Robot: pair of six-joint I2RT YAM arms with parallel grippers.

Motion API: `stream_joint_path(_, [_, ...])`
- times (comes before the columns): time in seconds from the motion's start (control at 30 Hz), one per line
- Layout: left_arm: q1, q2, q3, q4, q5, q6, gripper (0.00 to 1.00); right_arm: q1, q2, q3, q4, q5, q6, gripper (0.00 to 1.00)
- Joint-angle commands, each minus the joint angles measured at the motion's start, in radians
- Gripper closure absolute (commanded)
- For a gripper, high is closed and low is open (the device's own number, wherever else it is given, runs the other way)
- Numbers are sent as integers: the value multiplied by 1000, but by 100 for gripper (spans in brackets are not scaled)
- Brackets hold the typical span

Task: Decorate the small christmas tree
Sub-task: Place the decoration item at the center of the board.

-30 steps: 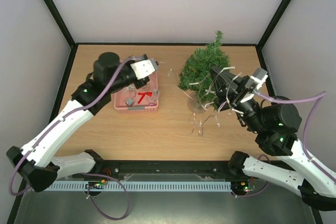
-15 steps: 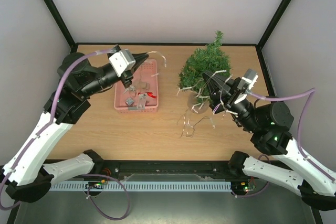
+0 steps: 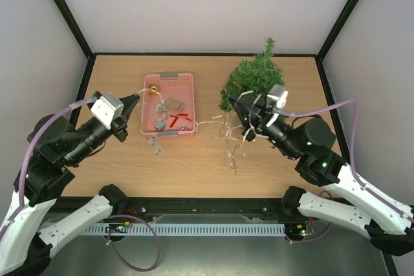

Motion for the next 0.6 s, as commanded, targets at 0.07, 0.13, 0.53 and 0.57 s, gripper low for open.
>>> stream_joint_path(0.07, [0,-39,-112,-70,9,-27,98,6,-22,-108,-54,90,38,98])
stream_joint_path(0.13, [-2,-36,-161,-41,38,-61,98,6,-41,-148,-76,150,54,98])
stream_joint_path(0.53, [0,-34,-509,106,-82,-335,97,5,-65,-164,-402,314,312,76])
stream_joint_path(0.57, [0,-34,-523,101,-153,-352,97,6,-74,-152,-427,315,328,76])
